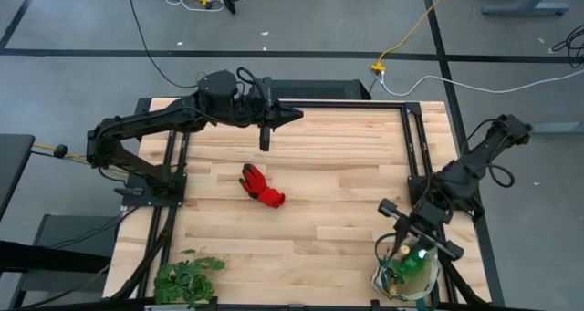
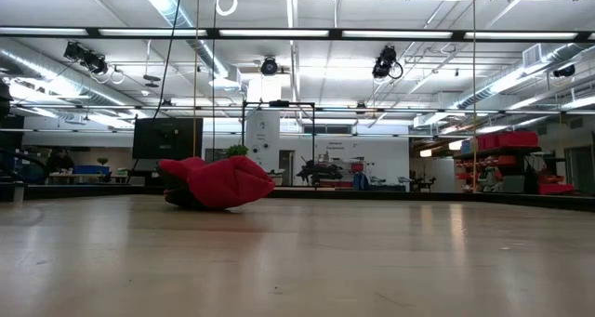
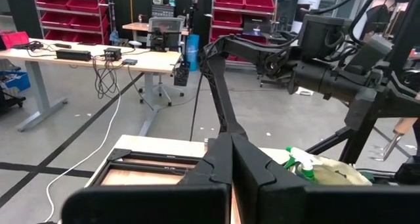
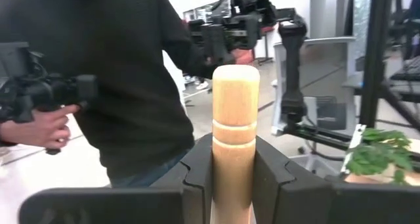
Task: Pick & Place Garden tools in Gardening bag
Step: Put the hand rake into the gardening bag
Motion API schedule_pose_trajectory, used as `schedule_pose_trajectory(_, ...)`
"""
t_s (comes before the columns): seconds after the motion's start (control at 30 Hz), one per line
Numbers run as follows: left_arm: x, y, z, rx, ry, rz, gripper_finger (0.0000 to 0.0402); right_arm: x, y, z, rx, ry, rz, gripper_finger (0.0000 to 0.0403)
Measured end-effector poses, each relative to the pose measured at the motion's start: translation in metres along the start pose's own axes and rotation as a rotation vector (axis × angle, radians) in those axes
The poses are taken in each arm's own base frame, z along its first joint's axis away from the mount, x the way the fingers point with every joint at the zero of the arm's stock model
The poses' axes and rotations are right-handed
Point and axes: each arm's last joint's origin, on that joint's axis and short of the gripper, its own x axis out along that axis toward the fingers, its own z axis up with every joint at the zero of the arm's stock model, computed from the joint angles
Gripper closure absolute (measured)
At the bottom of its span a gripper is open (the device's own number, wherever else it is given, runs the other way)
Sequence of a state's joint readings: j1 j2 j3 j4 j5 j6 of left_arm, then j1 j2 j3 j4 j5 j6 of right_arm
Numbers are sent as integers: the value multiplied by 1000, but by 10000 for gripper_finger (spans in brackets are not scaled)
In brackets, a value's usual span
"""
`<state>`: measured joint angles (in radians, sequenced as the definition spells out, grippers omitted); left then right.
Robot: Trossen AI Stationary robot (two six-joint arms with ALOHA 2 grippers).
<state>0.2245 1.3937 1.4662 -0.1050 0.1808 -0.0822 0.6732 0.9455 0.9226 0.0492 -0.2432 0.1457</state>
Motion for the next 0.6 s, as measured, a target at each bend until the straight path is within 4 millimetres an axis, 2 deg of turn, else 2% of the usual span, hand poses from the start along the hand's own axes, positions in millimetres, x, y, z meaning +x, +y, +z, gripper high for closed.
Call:
schedule_pose_trajectory(0.37,0,0,0,16,1,2,400,2,14,-4,1,35,73,339)
schedule_pose_trajectory(0.6,1,-8,-1,27,5,-23,400,3,22,-9,-25,75,115,339)
